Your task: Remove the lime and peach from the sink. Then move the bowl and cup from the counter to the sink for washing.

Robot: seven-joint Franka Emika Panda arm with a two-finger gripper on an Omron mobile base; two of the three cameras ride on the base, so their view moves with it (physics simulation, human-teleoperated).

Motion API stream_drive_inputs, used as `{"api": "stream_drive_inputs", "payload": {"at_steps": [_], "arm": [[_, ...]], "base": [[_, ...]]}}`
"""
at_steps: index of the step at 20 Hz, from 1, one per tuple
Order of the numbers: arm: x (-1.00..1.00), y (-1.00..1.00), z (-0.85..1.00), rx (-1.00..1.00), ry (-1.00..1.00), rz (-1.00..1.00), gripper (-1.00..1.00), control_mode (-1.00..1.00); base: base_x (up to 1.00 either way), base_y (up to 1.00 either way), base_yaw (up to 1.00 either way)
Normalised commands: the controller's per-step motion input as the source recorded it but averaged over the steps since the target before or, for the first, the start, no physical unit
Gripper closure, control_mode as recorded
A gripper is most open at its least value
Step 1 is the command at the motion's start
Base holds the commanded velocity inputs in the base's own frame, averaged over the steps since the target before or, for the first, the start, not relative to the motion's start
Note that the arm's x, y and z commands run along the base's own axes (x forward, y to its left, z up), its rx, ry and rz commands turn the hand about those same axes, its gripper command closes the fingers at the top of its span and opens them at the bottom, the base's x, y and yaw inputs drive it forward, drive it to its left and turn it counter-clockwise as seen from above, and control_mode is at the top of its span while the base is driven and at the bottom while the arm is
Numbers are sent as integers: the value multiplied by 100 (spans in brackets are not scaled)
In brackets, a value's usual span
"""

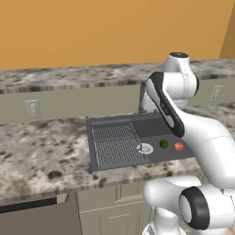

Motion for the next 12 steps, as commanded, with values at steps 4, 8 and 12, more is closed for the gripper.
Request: {"api": "stream_drive_inputs", "payload": {"at_steps": [4,8,12], "arm": [[-1,0,0,0,0,0,-100,-100],[-9,-1,0,0,-7,0,-100,-100],[-23,-11,0,1,-6,-1,-100,-100]], "base": [[0,0,0],[0,0,0],[0,0,0]]}}
